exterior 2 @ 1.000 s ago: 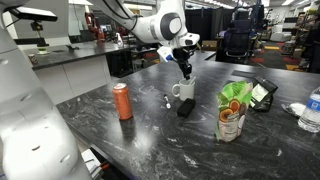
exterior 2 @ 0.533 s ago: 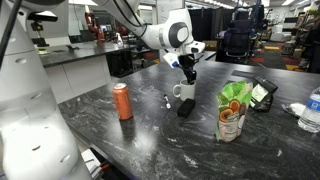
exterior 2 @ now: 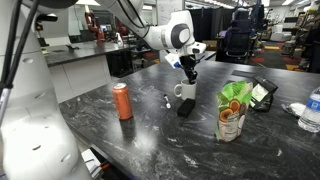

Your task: Take the marker out of the mug.

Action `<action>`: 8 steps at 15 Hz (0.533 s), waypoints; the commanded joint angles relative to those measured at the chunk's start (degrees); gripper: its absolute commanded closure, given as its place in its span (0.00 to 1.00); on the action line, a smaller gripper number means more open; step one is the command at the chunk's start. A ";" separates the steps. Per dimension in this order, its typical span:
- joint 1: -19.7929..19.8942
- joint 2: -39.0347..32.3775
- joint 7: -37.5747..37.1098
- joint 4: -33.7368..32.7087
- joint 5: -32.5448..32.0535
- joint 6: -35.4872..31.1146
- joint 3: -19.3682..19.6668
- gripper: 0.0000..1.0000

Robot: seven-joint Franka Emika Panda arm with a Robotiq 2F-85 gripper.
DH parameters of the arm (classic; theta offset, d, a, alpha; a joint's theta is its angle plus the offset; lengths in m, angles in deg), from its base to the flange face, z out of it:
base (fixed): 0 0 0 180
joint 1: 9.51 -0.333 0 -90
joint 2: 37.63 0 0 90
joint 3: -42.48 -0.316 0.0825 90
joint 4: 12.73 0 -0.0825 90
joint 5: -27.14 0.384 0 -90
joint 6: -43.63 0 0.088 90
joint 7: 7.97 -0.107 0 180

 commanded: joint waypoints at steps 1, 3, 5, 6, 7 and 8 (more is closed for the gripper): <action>-1.52 1.43 -0.32 -0.67 -0.21 0.11 0.26 0.97; -2.57 4.30 -1.79 -0.17 -1.19 1.11 -0.33 0.97; -3.55 7.19 -4.08 -0.22 -3.64 2.40 -1.11 0.97; -3.93 8.59 -5.79 -0.49 -6.18 3.26 -1.71 0.97; -4.23 10.02 -7.90 -0.68 -9.35 3.96 -2.62 0.97; -4.39 11.19 -9.43 -0.95 -12.02 4.69 -3.72 0.97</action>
